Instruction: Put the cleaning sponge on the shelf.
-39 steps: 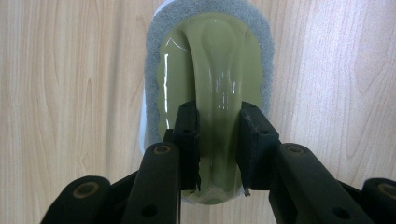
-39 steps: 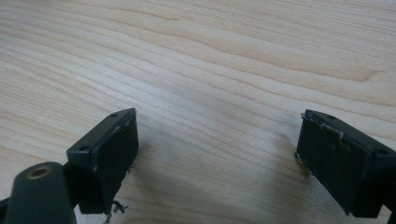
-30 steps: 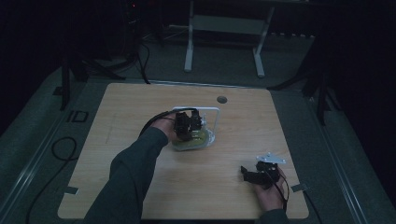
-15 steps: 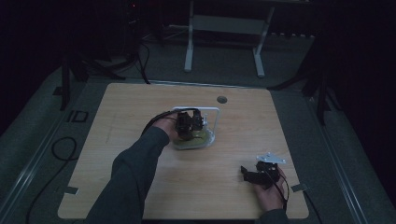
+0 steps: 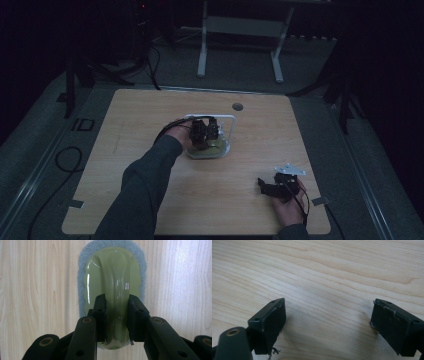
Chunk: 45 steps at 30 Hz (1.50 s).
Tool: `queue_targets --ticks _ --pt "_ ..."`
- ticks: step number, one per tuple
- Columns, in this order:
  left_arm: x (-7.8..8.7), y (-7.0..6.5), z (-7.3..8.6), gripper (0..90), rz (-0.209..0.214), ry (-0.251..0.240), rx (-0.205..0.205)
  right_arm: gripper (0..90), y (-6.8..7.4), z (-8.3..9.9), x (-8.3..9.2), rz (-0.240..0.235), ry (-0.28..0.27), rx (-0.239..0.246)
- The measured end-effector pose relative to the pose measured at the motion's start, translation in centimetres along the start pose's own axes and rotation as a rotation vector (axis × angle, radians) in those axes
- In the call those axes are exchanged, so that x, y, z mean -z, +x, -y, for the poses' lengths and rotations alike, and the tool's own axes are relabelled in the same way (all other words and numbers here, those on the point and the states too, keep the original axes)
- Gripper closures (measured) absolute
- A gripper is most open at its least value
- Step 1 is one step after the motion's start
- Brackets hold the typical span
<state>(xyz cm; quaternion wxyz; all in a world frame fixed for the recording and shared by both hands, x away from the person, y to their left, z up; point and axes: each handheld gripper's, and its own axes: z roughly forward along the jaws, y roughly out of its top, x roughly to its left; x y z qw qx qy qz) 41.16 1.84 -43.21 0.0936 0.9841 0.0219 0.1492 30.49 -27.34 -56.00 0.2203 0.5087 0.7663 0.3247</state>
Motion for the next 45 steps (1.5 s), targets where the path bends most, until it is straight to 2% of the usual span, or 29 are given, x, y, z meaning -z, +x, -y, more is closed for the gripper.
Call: queue_targets --ticks 12,34,45 --pt "-0.5 0.0 -0.3 71.7 -0.017 -0.009 -0.045 12.4 0.0 0.0 0.0 0.0 0.0 0.0" --pt "-1.5 0.6 -0.6 71.7 -0.035 0.039 -0.017 12.4 0.0 0.0 0.0 0.0 -0.001 0.002" --pt "-1.4 0.7 -1.3 71.7 -0.038 0.047 -0.028 12.4 0.0 0.0 0.0 0.0 0.0 0.001"
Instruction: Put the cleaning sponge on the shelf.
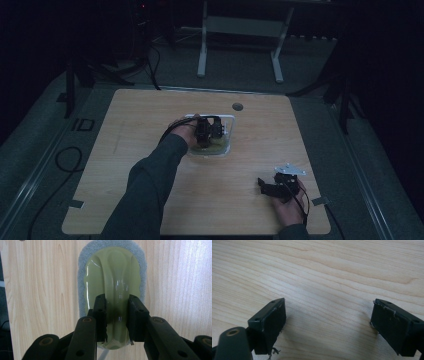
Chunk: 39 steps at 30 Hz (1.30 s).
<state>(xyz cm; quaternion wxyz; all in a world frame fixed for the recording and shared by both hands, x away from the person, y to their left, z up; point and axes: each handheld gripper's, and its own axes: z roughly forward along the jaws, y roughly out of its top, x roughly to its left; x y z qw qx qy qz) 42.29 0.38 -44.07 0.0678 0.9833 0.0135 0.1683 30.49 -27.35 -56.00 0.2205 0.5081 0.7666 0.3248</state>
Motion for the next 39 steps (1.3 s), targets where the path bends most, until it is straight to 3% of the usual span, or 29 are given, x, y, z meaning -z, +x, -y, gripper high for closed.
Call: queue_targets --ticks 21,39 --pt "-1.3 0.1 -0.3 71.6 -0.002 0.046 -0.018 12.4 0.0 0.0 0.0 0.0 0.001 -0.002" --pt "-1.7 -0.1 -0.6 71.2 -0.022 0.053 -0.02 12.4 0.0 0.0 0.0 0.0 0.001 -0.003"
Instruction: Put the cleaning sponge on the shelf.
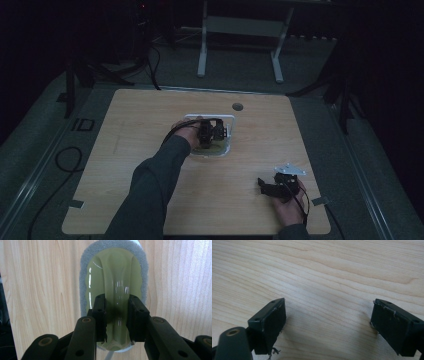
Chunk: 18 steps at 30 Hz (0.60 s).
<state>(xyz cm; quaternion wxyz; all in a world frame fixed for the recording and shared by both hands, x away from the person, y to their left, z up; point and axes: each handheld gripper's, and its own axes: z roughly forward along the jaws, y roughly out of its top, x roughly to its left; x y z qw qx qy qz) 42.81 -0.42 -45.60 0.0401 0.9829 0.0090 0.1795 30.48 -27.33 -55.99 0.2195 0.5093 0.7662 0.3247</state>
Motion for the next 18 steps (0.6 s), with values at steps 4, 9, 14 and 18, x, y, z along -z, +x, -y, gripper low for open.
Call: queue_targets --ticks 4,9,14,18 --pt "-0.04 -0.03 -0.05 71.2 -0.003 0.001 0.002 12.4 0.0 0.0 0.0 0.0 0.0 0.0" --pt "-0.11 -0.01 -0.12 71.1 -0.011 0.004 0.004 12.4 0.0 0.0 0.0 0.0 0.0 0.0" --pt "-0.25 0.03 -0.18 71.1 -0.021 0.007 0.004 12.4 0.0 0.0 0.0 0.0 0.0 0.0" --pt "-0.27 0.0 -0.21 71.0 -0.024 0.007 -0.001 12.4 0.0 0.0 0.0 0.0 0.0 0.0"
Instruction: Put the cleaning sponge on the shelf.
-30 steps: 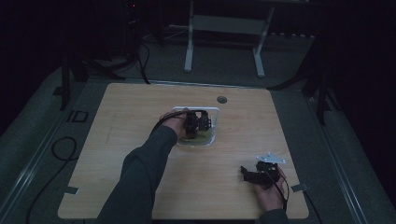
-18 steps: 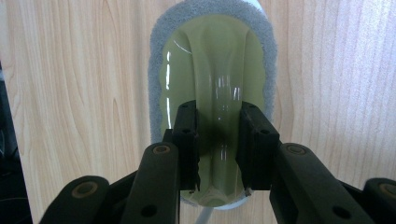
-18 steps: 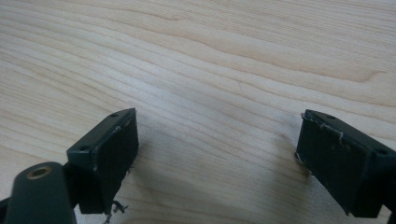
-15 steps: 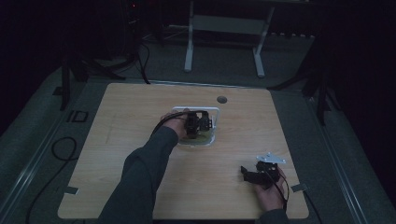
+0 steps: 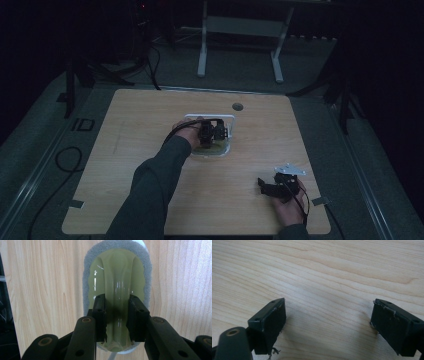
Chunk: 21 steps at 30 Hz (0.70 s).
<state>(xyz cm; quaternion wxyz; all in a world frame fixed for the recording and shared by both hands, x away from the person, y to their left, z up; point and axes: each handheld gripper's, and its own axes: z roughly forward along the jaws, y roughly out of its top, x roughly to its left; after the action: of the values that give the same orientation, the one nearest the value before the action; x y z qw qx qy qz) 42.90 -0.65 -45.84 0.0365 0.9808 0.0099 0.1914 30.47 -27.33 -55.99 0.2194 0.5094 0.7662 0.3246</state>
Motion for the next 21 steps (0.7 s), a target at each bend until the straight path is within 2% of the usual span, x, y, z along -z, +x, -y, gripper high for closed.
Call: queue_targets --ticks 15,16,21 --pt "-0.53 -0.13 -0.24 70.1 -0.029 0.023 0.017 12.4 0.0 0.0 0.0 0.0 0.0 -0.001" --pt "-0.51 -0.06 -0.23 69.6 -0.032 0.021 0.012 12.4 0.0 0.0 0.0 0.0 0.0 0.0" --pt "-0.46 0.0 -0.13 65.0 -0.026 0.015 0.035 12.4 0.0 0.0 0.0 -0.001 0.0 0.0"
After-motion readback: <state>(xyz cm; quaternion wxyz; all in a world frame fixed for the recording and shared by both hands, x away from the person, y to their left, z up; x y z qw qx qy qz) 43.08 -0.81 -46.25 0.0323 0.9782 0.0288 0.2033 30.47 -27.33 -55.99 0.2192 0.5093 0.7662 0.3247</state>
